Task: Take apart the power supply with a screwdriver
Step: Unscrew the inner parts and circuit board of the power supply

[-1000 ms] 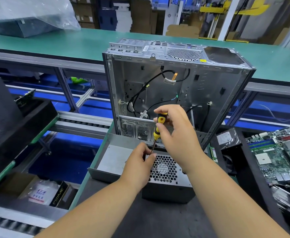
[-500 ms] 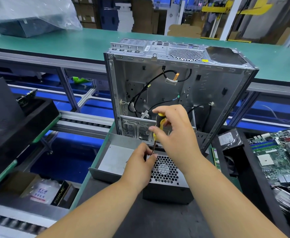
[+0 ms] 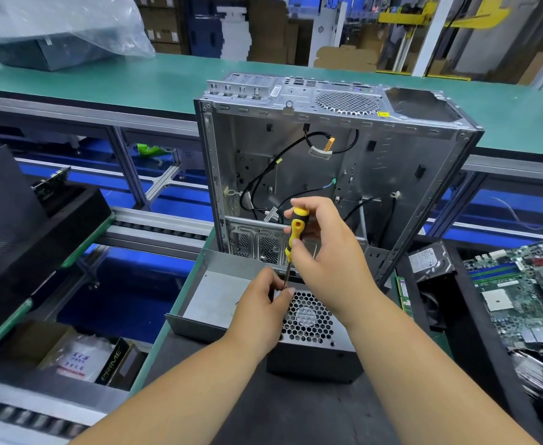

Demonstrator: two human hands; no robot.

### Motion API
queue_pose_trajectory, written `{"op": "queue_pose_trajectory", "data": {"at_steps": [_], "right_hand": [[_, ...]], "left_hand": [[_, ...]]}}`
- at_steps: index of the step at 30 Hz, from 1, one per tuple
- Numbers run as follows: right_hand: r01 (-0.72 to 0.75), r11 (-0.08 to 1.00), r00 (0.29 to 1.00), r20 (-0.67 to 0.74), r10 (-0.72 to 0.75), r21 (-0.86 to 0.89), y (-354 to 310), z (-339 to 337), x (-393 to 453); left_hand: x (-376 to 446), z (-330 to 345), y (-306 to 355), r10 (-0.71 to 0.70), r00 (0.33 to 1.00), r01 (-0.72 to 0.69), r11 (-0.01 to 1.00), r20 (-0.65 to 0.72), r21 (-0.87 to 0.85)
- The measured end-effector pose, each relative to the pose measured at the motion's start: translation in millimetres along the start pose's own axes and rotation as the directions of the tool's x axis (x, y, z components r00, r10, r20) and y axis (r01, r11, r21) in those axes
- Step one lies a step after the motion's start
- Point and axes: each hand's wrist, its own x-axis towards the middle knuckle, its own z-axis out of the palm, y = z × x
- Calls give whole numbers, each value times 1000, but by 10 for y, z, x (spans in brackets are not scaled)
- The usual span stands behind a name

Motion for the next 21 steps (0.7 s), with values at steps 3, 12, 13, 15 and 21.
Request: {"op": "queue_pose_trajectory", "data": {"at_steps": [3,12,13,15,21], "right_hand": [[25,998,999,-44,-28,-63,-18,-9,0],[25,994,999,-33,-28,-105,22,-42,23],[35,992,999,-28,-39,-119,30,-45,20],[54,989,998,-27,-58,-135,42,-44,7],[63,993,997,58,-57,-99,54,-74,-28]], "left_hand": [[-12,2,10,-2,1000,2,1000,-9,7],[-28,-19,19,30,999,-28,992,-14,123],[-29,-15,21,37,999,-35,993,-20,113],[-24,-4,22,44,999,-41,995,-32,92],[-15,-8,32,40,999,-39,996,-8,79]]}}
